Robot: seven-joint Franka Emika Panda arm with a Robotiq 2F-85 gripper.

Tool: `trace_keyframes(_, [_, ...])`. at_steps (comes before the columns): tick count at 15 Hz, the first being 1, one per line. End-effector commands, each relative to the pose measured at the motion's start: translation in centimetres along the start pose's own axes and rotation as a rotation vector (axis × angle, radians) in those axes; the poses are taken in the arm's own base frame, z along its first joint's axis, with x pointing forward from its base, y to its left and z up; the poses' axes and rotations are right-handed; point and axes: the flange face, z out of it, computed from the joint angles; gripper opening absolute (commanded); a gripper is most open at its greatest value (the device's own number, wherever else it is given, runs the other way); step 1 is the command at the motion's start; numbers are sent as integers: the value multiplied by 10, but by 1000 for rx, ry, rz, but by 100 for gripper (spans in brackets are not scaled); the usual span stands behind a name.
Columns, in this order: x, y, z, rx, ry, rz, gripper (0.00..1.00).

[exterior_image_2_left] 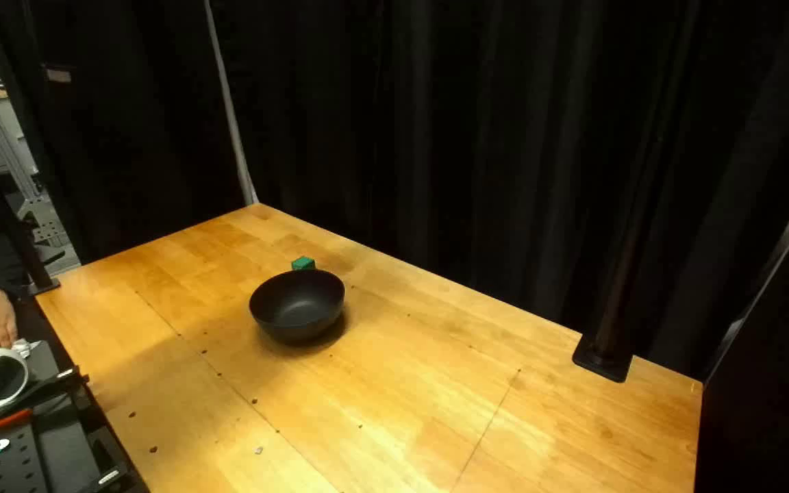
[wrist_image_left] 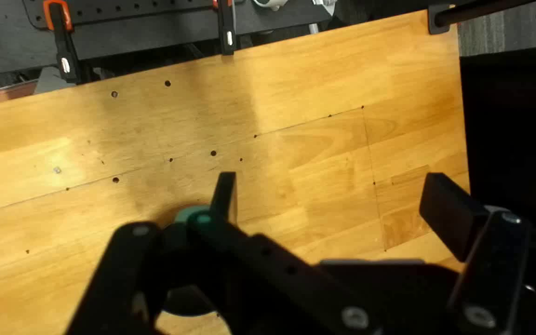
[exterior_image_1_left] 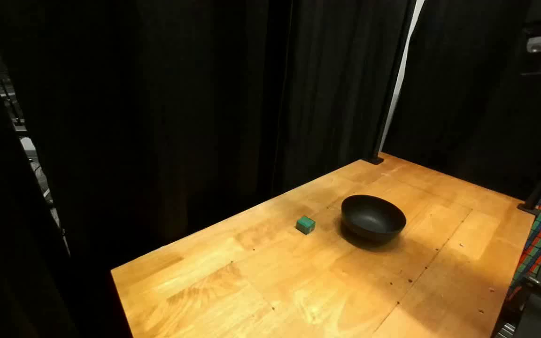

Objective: Put the green block in the black bowl

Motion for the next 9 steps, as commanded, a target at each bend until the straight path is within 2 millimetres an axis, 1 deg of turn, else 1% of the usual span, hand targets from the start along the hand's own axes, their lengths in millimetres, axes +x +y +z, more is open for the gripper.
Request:
trace_keyframes(1, [0, -1, -2, 0, 3, -1, 100])
trace_keyframes(6, [-2, -1, -7, 2, 13, -4, 100])
trace_keyframes(7, [11, -3, 0, -15, 10, -2, 100])
trace_keyframes(9, [38, -16, 18, -46, 21, -18, 100])
